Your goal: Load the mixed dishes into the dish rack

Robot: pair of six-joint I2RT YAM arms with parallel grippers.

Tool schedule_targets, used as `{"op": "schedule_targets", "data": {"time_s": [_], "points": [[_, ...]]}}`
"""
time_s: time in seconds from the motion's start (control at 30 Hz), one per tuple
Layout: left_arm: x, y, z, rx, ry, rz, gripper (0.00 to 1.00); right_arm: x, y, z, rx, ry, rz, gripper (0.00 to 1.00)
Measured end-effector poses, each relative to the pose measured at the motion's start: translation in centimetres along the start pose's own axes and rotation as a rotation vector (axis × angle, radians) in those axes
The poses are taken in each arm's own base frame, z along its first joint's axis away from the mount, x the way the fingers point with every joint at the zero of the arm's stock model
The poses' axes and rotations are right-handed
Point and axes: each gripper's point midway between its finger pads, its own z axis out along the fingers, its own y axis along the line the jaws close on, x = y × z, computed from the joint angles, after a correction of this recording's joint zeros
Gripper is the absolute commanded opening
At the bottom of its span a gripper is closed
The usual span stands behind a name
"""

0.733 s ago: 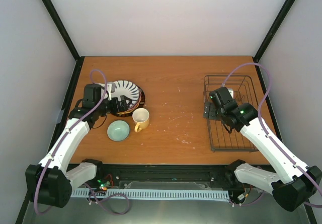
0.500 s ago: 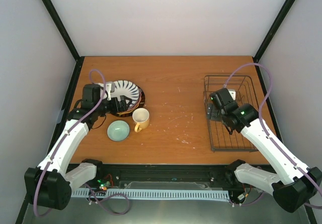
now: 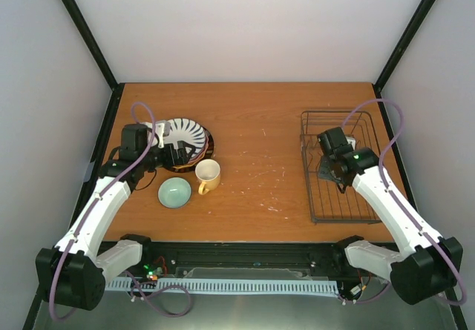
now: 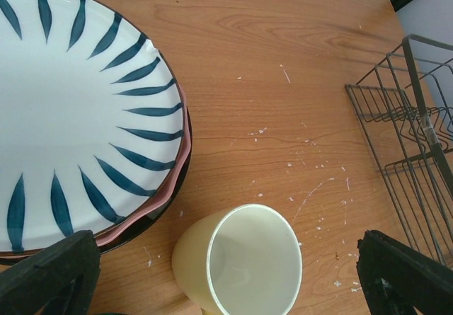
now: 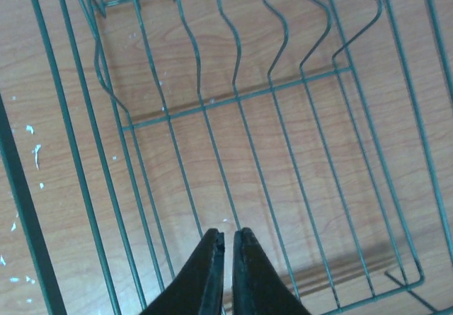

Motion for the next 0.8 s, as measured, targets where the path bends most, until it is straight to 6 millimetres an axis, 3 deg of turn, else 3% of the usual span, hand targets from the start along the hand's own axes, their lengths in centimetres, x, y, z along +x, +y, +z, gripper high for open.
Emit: {"op": "schedule_targets", "data": {"time_s": [0.17,0.37,0.8], "points": [[0.1,-0.3,0.0,0.017,0.006,0.0,1.0,0.3,1.0,2.2,-0.02,0.086,0.002,0.03],[-0.1,-0.5,0.2,0.03,0.0,0.004,1.0,1.3,3.7,5.1,-0.076,0.194,-0.017,0.03],[-0.2,-0.5,0.2,0.03,-0.004,0.02,1.0,2.6,6.6,7.9,-0.159,0.29,-0.03,0.03]]}}
